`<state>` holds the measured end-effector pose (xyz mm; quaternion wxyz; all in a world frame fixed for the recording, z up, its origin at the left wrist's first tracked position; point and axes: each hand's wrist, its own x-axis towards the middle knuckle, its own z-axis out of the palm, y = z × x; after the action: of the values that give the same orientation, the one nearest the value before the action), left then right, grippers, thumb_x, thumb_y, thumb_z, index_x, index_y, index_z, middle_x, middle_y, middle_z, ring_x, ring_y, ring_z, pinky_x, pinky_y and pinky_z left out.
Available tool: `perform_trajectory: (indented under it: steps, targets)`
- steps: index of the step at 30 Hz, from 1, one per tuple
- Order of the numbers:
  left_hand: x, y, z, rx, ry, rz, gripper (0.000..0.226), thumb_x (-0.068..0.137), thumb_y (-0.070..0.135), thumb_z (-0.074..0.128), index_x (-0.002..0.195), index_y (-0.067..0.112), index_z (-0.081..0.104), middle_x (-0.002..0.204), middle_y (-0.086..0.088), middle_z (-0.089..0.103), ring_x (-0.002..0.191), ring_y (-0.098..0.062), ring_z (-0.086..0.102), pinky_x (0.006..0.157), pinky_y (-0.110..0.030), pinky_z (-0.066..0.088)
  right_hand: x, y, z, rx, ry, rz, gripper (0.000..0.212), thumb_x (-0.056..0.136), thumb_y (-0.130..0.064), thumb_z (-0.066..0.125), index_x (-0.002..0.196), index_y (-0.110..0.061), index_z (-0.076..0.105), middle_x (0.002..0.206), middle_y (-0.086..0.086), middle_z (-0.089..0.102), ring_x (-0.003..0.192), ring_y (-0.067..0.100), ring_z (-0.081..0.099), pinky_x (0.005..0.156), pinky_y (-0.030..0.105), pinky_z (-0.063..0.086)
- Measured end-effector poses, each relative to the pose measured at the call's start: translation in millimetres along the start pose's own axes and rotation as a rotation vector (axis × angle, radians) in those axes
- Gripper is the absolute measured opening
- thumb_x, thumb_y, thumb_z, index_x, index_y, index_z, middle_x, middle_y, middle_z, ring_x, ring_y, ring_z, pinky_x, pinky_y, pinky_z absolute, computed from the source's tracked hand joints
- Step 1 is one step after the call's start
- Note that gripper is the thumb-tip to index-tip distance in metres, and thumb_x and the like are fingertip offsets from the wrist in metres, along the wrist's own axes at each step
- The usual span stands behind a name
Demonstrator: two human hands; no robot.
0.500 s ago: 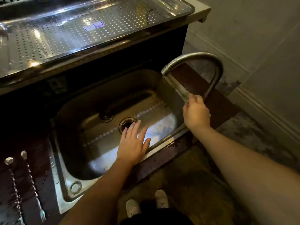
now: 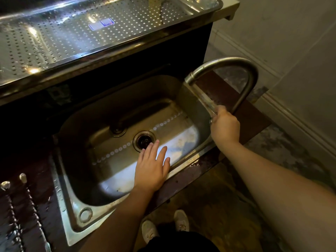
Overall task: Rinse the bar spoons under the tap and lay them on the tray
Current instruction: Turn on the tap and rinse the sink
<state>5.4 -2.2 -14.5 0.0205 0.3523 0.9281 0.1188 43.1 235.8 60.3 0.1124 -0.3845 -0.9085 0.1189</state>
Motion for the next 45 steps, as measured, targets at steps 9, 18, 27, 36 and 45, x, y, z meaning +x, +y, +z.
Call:
perform_trajectory:
  steps: [9, 18, 27, 36, 45]
  targets:
    - [-0.9, -1.1, 2.1, -0.022, 0.017, -0.037, 0.044, 0.093, 0.038, 0.044, 0.129, 0.017, 0.059, 0.144, -0.011, 0.047, 0.134, -0.030, 0.043, 0.107, -0.045, 0.037, 7.2, -6.4, -0.1, -0.048, -0.010, 0.020, 0.017, 0.097, -0.009, 0.047, 0.109, -0.002, 0.057, 0.096, 0.020, 0.068, 0.088, 0.038, 0.066, 0.070, 0.039, 0.050]
    - [-1.0, -1.7, 3.4, -0.026, 0.000, -0.060, 0.046, 0.095, 0.041, 0.039, 0.132, 0.019, 0.055, 0.148, -0.008, 0.043, 0.137, -0.027, 0.038, 0.110, -0.042, 0.033, 14.0, -9.0, 1.7, -0.017, -0.015, 0.064, 0.015, 0.096, -0.010, 0.050, 0.104, -0.001, 0.058, 0.091, 0.021, 0.068, 0.085, 0.039, 0.065, 0.066, 0.039, 0.048]
    - [-1.7, -1.2, 3.4, -0.036, 0.010, -0.082, 0.047, 0.094, 0.041, 0.039, 0.131, 0.019, 0.056, 0.146, -0.009, 0.046, 0.135, -0.028, 0.041, 0.108, -0.042, 0.035, 17.2, -9.9, 2.2, -0.031, -0.014, 0.064, 0.016, 0.096, -0.008, 0.047, 0.106, 0.001, 0.058, 0.093, 0.022, 0.067, 0.087, 0.038, 0.064, 0.068, 0.038, 0.046]
    - [-2.2, -3.3, 5.2, -0.038, -0.007, -0.083, 0.046, 0.095, 0.041, 0.040, 0.133, 0.019, 0.054, 0.148, -0.008, 0.042, 0.137, -0.027, 0.038, 0.110, -0.042, 0.032, 18.7, -10.6, 2.4, -0.014, -0.023, 0.062, 0.017, 0.096, -0.007, 0.048, 0.108, 0.001, 0.057, 0.097, 0.022, 0.067, 0.091, 0.039, 0.064, 0.073, 0.041, 0.048]
    - [-2.5, -2.5, 5.0, -0.045, 0.027, -0.081, 0.043, 0.094, 0.039, 0.045, 0.130, 0.018, 0.057, 0.145, -0.010, 0.046, 0.135, -0.028, 0.042, 0.107, -0.042, 0.036, 18.9, -11.9, 2.6, -0.002, -0.013, 0.073, 0.019, 0.096, -0.010, 0.049, 0.108, 0.002, 0.058, 0.100, 0.024, 0.067, 0.091, 0.040, 0.065, 0.073, 0.041, 0.050]
